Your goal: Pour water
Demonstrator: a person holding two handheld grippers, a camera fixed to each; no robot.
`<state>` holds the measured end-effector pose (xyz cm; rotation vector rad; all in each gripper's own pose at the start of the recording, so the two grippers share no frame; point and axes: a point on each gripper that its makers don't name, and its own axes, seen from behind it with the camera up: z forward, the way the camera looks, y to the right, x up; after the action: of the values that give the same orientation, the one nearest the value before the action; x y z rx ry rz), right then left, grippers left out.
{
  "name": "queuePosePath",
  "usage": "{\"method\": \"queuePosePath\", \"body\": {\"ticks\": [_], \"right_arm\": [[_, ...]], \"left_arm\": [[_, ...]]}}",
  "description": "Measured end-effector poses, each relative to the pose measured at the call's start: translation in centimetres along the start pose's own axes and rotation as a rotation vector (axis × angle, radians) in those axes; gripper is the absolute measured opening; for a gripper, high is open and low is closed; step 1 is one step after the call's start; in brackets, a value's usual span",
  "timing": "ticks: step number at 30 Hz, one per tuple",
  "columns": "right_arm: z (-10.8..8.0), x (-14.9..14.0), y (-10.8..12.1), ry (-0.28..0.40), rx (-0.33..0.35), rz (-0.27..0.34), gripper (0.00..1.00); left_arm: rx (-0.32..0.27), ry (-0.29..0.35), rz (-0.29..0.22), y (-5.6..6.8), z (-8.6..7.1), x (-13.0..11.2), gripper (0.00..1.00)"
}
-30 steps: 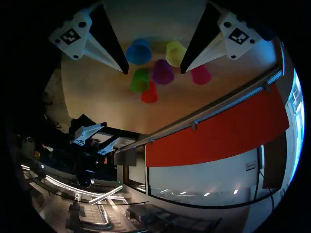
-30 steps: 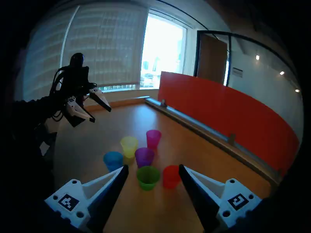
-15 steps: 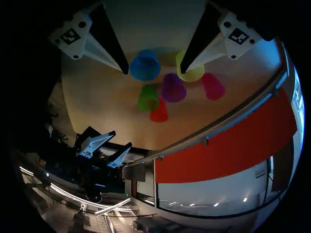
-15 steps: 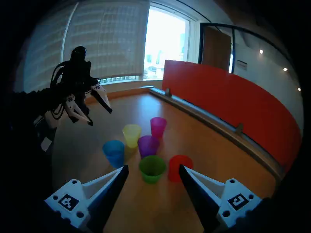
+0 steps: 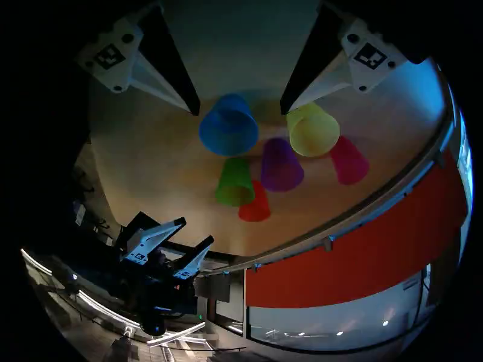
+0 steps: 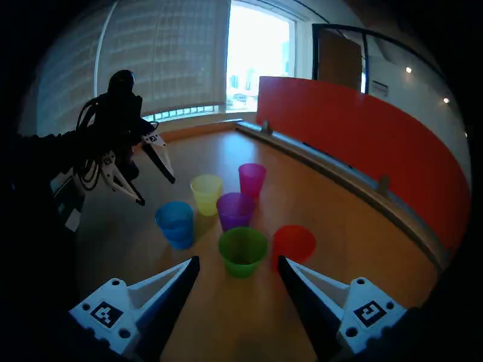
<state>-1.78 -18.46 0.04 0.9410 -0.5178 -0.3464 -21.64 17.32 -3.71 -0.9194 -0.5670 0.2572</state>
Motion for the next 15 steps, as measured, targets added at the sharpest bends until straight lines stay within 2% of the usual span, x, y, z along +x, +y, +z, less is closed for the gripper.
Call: {"method": "queuePosePath", "body": {"ticks": [15], "right_arm": [[1.8, -1.5, -0.2, -0.032, 0.02, 0.016, 1.0]], "left_arm": [[-0.041, -0.044, -0.012, 0.8, 3.4, -1.7, 0.99]]}}
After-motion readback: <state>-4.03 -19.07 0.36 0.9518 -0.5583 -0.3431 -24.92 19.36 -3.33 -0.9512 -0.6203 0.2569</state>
